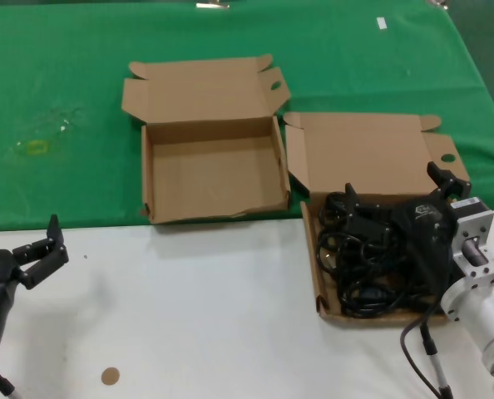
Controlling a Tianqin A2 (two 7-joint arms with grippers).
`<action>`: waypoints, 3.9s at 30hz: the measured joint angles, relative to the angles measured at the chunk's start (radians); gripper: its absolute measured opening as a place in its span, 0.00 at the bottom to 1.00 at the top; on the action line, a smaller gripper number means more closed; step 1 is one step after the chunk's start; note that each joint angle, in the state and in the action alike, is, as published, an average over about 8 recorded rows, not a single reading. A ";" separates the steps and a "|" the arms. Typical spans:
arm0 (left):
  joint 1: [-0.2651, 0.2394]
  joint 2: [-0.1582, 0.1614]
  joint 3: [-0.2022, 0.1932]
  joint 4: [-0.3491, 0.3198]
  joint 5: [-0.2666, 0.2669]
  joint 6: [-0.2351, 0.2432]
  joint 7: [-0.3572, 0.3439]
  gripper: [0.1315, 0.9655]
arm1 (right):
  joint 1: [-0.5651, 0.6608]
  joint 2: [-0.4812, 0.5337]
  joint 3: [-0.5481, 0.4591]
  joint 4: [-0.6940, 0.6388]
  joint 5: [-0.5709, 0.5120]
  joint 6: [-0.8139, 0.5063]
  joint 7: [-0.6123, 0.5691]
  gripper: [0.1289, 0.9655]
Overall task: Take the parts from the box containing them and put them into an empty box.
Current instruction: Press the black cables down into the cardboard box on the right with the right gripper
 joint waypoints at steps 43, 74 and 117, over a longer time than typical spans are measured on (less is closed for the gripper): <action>0.000 0.000 0.000 0.000 0.000 0.000 0.000 0.93 | 0.000 0.000 0.000 0.000 0.000 0.000 0.000 1.00; 0.000 0.000 0.000 0.000 0.000 0.000 0.000 0.25 | 0.043 0.322 -0.194 0.105 0.273 0.202 -0.040 1.00; 0.000 0.000 0.000 0.000 0.000 0.000 0.000 0.01 | 0.440 0.864 -0.429 0.032 -0.021 -0.643 0.088 1.00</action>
